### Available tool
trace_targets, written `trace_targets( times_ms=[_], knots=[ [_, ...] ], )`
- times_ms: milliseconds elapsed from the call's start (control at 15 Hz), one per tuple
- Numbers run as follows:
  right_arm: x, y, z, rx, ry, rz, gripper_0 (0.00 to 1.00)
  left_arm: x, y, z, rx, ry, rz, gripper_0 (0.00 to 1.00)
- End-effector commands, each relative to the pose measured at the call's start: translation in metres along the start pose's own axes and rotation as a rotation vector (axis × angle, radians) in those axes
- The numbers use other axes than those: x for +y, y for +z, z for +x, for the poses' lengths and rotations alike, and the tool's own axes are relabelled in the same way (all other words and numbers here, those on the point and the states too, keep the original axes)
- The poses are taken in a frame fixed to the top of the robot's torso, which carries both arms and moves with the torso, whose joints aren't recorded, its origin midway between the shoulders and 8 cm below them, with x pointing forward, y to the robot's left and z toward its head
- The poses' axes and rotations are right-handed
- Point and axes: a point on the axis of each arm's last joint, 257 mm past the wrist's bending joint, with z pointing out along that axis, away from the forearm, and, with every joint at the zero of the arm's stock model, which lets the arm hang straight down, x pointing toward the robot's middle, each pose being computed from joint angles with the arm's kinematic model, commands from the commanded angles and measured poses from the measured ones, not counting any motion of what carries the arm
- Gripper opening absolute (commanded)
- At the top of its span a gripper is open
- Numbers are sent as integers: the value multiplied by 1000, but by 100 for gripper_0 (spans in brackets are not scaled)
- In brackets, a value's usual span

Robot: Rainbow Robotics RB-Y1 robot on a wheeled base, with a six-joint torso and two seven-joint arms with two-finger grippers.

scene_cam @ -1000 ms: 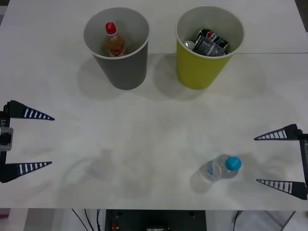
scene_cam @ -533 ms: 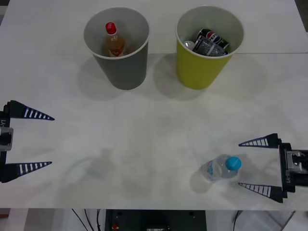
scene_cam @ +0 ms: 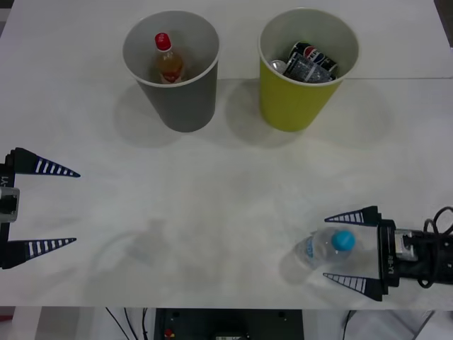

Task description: Put the can into the green bin and the plastic bottle into the gray bin

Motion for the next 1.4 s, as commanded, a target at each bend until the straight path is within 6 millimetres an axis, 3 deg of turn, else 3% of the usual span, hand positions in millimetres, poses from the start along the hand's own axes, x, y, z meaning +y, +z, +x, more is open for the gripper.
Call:
trace_targets(
  times_ms=[67,400,467,600,1200,1400],
  knots=[
    [5,15,-1,-30,12,-5,100,0,0,0,0,0,0,100],
    [10,28,-5,-60,16,-11,100,0,0,0,0,0,0,100],
    [8,30,-6,-63,11,-10,96,0,0,0,0,0,0,100],
    [9,32,-7,-67,8,-12,0,0,0,0,0,0,0,100],
    [9,33,-8,-71,26,-11,0,0,0,0,0,0,0,100],
    [7,30,-17,-66,59,-21,0,0,0,0,0,0,0,100]
  ],
)
